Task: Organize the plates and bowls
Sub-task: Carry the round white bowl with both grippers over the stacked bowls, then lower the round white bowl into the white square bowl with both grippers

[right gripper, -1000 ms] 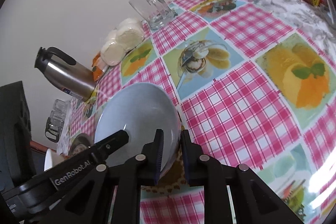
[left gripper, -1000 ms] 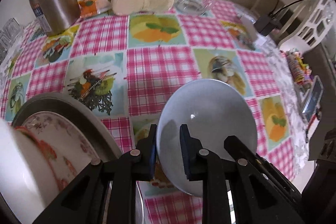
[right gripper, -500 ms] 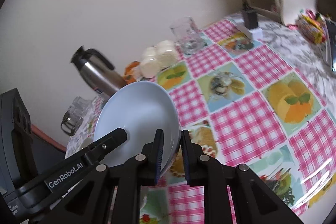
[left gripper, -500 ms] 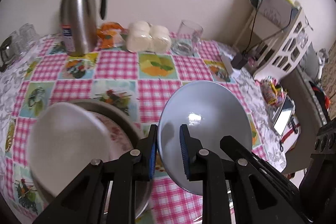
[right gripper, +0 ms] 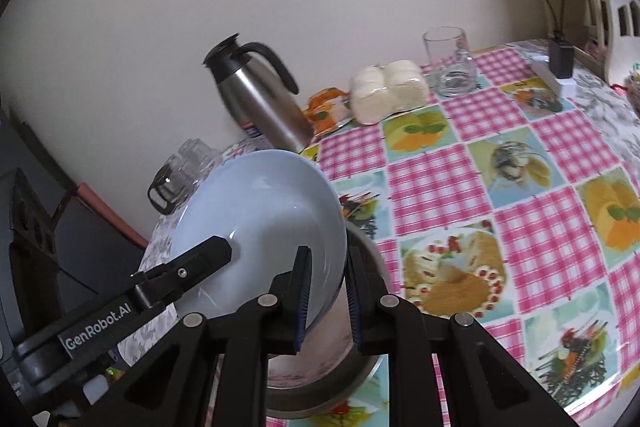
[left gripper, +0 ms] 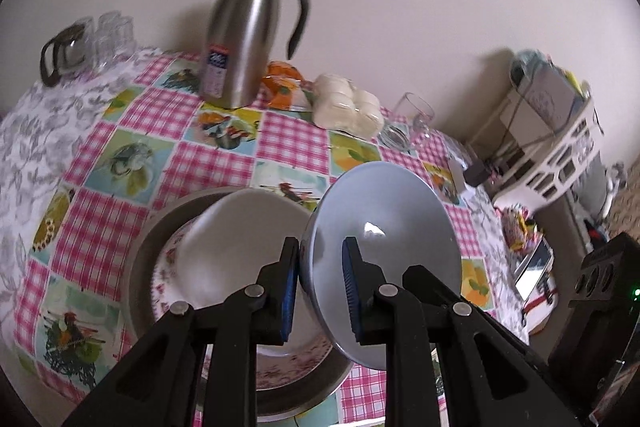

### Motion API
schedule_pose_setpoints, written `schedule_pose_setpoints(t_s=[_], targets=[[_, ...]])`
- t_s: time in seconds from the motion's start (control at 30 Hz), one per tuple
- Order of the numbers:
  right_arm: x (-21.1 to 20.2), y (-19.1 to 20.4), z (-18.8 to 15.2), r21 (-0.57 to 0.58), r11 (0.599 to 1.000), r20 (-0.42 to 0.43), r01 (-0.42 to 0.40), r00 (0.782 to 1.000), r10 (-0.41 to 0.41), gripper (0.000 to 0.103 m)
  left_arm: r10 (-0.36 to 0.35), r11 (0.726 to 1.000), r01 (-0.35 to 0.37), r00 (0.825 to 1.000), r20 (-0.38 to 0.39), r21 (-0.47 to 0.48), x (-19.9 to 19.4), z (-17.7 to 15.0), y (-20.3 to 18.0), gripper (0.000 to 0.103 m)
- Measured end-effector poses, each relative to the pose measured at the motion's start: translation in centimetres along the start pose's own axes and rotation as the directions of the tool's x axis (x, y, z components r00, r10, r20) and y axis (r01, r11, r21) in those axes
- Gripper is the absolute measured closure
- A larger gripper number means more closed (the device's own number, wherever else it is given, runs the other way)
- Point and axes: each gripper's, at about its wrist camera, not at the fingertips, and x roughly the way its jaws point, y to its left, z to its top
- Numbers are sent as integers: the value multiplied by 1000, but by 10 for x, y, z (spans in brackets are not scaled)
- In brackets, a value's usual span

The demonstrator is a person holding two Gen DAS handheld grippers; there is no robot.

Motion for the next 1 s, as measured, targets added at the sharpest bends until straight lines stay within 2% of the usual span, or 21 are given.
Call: schedule_pose_setpoints(t_s=[0.23, 0.63, 1.0], targets=[[9, 24, -4, -35, 999, -8, -6, 1000, 6, 85, -21, 998, 22, 1000, 14, -60, -11, 3, 25, 82], [18, 54, -6, -72, 997, -2, 11, 1000, -11, 85, -99, 980, 102, 995, 27, -168, -16, 13, 62, 82], [27, 66, -9, -94, 995, -4, 31, 999, -32, 85, -105, 973, 106, 994, 15, -204, -11, 13, 77, 81]])
